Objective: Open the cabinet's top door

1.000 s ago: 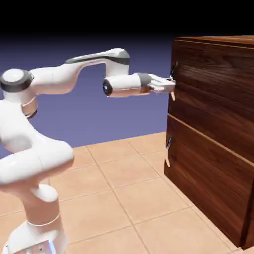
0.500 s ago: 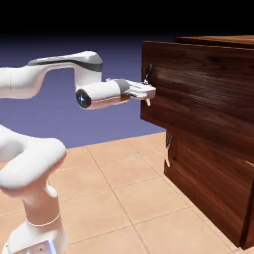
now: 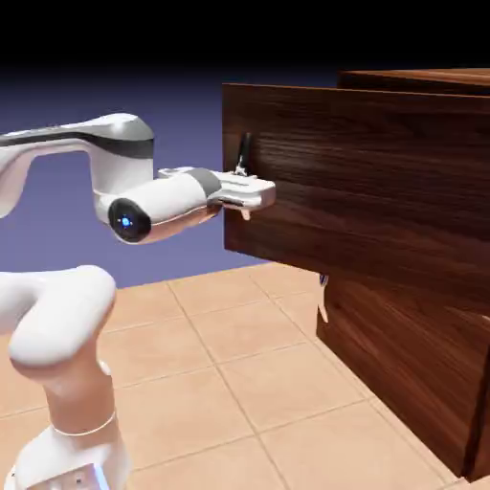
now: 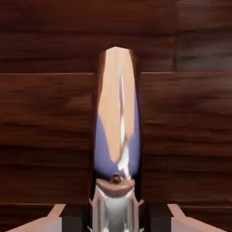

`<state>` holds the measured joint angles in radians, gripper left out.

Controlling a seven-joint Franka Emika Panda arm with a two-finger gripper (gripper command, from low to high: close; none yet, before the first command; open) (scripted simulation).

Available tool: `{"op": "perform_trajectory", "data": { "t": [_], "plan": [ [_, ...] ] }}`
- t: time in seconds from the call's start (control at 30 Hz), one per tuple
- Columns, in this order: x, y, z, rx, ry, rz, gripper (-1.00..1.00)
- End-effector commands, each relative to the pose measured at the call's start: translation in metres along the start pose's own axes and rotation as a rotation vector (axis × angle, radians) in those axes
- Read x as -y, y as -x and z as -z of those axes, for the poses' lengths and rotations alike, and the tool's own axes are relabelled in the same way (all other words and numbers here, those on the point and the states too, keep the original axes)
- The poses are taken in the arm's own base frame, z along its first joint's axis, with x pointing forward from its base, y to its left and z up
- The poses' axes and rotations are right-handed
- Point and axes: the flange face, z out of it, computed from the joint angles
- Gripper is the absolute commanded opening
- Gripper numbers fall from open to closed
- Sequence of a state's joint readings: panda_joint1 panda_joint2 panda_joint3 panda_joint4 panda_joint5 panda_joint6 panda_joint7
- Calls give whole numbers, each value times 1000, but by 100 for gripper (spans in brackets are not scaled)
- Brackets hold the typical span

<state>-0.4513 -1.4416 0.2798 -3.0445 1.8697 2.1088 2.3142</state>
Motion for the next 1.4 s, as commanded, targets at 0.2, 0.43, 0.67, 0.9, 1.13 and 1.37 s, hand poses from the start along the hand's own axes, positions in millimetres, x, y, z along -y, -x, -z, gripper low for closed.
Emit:
{"op": "perform_trajectory", "data": {
  "t": [0.2, 0.43, 0.67, 0.9, 1.13, 1.37],
  "plan": [
    [11, 11, 40, -64, 64, 0, -100],
    [14, 14, 55, -86, 87, 0, -100],
    [28, 28, 90, -147, 148, 0, -100],
    [52, 52, 141, -239, 239, 0, -100],
    [83, 83, 191, -338, 338, 0, -100],
    [119, 119, 235, -438, 438, 0, -100]
  ]
}}
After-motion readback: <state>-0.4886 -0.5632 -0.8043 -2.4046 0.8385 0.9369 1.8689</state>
